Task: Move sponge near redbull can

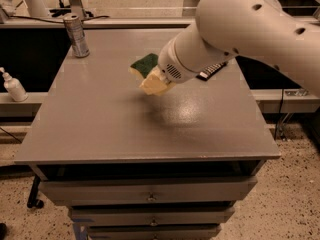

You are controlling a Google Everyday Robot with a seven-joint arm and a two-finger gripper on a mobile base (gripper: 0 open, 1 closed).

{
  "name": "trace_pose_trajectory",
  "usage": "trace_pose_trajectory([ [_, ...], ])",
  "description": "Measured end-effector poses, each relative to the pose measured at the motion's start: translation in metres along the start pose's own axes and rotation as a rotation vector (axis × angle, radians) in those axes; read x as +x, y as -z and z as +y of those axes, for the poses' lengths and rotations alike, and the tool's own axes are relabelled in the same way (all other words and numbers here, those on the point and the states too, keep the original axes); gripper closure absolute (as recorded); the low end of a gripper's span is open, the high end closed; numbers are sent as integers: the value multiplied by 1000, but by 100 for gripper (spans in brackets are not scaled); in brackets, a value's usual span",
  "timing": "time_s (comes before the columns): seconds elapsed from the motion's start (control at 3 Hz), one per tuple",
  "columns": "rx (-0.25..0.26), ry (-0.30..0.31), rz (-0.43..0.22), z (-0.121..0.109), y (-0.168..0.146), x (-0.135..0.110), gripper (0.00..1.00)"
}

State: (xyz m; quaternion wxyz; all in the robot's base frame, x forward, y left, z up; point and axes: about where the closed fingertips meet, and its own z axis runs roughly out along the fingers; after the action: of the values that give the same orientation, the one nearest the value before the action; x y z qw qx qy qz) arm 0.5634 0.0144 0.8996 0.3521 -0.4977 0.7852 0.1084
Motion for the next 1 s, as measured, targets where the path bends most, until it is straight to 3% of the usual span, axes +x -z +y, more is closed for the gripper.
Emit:
trace_pose_trajectory([
  [0.33,-16,37,-33,-16,-22,-32,100],
  [1.0,-100,111,-91,-47,-106,-110,100],
])
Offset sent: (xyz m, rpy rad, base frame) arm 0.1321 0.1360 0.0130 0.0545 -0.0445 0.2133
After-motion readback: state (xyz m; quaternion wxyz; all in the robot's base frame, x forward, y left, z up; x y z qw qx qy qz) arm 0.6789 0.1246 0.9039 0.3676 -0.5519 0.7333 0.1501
